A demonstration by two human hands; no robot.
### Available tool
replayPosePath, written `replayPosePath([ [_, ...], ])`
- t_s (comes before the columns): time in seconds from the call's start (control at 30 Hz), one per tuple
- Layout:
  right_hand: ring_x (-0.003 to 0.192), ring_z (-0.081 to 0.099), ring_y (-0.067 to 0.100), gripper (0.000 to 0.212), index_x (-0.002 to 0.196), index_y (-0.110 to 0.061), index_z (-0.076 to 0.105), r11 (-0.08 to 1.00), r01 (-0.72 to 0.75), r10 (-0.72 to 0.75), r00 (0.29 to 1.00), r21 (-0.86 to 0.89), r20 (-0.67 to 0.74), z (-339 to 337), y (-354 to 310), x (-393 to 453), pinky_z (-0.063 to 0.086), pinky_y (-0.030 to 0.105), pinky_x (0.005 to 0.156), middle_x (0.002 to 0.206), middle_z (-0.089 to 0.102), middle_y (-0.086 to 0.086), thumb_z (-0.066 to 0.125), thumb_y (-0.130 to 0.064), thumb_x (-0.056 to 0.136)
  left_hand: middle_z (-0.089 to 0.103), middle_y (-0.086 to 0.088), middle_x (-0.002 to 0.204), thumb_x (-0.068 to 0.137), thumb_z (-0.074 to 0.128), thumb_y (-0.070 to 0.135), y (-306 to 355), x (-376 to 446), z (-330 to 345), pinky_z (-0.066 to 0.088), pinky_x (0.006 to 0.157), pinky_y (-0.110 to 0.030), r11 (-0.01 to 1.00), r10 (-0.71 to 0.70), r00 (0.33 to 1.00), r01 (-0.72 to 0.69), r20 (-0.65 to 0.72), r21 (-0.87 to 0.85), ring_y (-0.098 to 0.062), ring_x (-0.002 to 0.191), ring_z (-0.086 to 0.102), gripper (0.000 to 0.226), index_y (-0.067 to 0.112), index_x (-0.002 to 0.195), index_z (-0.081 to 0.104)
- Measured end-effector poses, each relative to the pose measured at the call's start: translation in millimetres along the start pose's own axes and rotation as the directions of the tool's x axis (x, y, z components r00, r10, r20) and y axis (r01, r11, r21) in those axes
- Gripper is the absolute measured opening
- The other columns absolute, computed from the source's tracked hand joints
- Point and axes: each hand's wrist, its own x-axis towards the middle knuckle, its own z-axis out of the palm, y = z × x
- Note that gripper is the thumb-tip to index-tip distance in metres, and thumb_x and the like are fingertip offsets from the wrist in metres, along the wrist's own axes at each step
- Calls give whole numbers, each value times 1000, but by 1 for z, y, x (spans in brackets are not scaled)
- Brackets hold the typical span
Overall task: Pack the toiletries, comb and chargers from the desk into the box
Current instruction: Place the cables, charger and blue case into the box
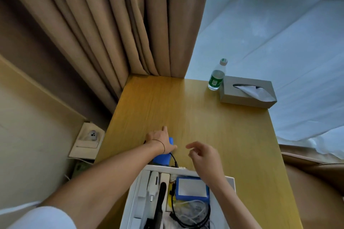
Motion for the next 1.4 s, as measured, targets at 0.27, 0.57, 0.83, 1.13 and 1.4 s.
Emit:
replayPosePath([
  [0.27, 60, 65, 11, 28, 99, -33, 74, 997, -9, 8, 1000, 78, 11, -9, 9, -4, 58, 33, 65, 83, 73, -9, 57, -11, 95, 59, 0, 88, 75, 67, 59, -4, 2, 6, 56, 68, -36, 972, 10, 996, -32, -92, -234, -18, 75, 61, 71, 20, 127, 38],
  [0.57, 74, 70, 12, 31, 93, -30, 75, 977, -51, 47, 999, 207, 22, -16, 17, -12, 58, 34, 72, 77, 75, -5, 56, -5, 93, 61, 7, 100, 74, 74, 53, -20, -22, -66, 46, 59, -23, 733, 30, 941, -251, -338, -632, -12, 83, 61, 50, 28, 109, 50],
  [0.83, 76, 69, 21, 23, 114, -16, 71, 805, -139, 55, 985, 577, 160, -26, -10, -8, 55, 26, 62, 91, 78, 12, 53, -26, 103, 57, -7, 105, 76, 85, 15, -17, -76, -109, 54, 51, -22, 181, 1, 916, -396, -402, -900, -11, 72, 62, 44, 19, 107, 55],
  [1.13, 76, 71, 24, 56, 129, -1, 60, 334, -427, -15, 889, 840, 458, -40, -48, -18, 60, 26, 58, 102, 72, 21, 54, -47, 97, 49, -13, 115, 63, 88, 10, -31, -150, -120, 62, 62, -37, -77, 263, 850, -453, -456, -888, -24, 94, 65, 63, 14, 113, 51],
  [1.4, 77, 70, 20, 48, 127, -10, 64, 530, -224, -85, 946, 818, 314, -46, -48, -49, 58, 21, 58, 103, 73, 13, 77, -23, 83, 69, -10, 103, 89, 66, 32, -52, -170, -119, 55, 79, -32, -174, 296, 904, -268, -310, -948, -25, 102, 66, 31, 17, 114, 55],
])
